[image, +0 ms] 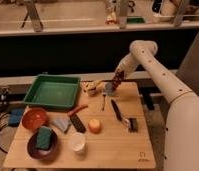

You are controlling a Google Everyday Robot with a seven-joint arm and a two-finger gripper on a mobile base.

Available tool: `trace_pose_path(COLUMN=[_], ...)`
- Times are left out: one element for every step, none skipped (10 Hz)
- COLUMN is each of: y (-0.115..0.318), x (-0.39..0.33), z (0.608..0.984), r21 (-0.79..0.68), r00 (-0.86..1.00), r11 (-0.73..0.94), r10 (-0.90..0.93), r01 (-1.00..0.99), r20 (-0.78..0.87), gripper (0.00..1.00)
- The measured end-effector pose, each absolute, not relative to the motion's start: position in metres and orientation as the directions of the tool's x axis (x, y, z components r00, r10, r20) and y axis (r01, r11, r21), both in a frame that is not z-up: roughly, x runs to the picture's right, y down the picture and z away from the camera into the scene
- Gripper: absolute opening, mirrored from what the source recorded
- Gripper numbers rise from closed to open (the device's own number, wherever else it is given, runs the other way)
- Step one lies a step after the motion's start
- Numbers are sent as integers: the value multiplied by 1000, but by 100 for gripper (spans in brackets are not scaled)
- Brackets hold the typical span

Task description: Place grapes in plastic cup

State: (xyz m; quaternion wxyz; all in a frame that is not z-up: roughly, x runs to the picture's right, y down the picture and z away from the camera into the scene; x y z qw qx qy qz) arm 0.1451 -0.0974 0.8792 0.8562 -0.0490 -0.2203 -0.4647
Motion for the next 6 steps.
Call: trace_pose_path(y=[-101,-105,-109,-111,-115,-118], x=[144,144,143,141,135,133], z=[879,880,882,883,885,887], r21=[147,183,208,227,264,288], r00=[467,463,457,451,435,427], r11=[563,562,557,550,533,522], r10=[-782,-793,-803,-812,-829,-840], r01=[813,807,804,803,804,803], r20=[412,396,383,372,350,334], gripper=[0,0,0,0,0,0])
